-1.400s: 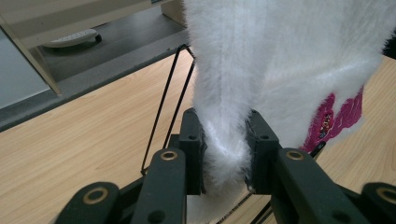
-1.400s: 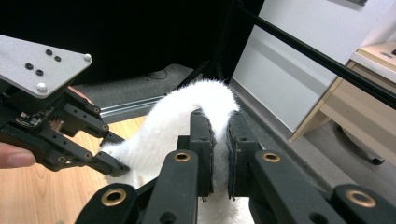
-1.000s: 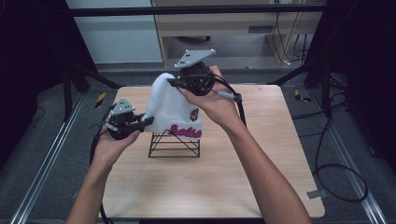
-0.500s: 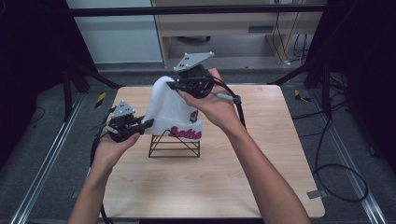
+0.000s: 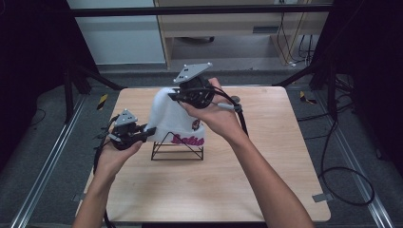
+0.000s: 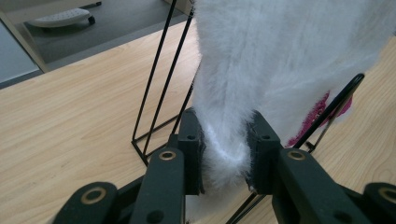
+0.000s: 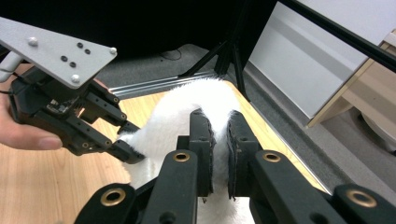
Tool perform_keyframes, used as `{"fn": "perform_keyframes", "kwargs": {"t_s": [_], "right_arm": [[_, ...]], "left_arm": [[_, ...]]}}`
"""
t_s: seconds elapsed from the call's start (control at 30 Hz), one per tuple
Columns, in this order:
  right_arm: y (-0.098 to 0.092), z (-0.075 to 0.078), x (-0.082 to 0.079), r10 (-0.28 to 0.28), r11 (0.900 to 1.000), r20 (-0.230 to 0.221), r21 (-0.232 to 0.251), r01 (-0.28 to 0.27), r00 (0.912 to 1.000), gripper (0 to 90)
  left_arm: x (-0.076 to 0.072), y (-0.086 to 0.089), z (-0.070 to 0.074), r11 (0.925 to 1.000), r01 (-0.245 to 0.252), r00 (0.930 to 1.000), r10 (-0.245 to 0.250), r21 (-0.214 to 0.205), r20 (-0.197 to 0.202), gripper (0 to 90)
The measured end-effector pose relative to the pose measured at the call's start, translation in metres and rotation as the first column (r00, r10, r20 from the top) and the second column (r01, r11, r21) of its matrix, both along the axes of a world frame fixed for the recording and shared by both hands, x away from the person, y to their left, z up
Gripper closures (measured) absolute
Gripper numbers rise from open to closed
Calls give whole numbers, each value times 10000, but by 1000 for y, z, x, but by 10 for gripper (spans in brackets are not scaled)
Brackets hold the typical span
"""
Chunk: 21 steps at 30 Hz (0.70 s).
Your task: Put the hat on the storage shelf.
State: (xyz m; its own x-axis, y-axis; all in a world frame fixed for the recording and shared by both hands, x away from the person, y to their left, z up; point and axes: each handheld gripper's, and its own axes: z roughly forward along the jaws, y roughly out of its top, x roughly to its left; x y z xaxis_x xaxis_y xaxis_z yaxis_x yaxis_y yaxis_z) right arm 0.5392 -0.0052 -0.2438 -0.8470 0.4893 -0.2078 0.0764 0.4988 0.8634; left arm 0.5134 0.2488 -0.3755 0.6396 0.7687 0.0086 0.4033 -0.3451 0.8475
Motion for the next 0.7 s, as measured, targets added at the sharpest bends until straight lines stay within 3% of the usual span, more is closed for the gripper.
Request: {"fn": "perform_keyframes", "kwargs": {"t_s": [0.43, 0.7], "right_arm": [[11, -16, -5, 209, 9990, -271, -385, -219, 9994, 831], [24, -26, -7, 249, 9963, -413, -810, -282, 9988, 832]], "left_arm": [[-4, 10, -23, 9996, -70, 9997, 63, -278, -245, 692], [-7, 23, -37, 9969, -291, 9986, 258, -725, -456, 629]]}}
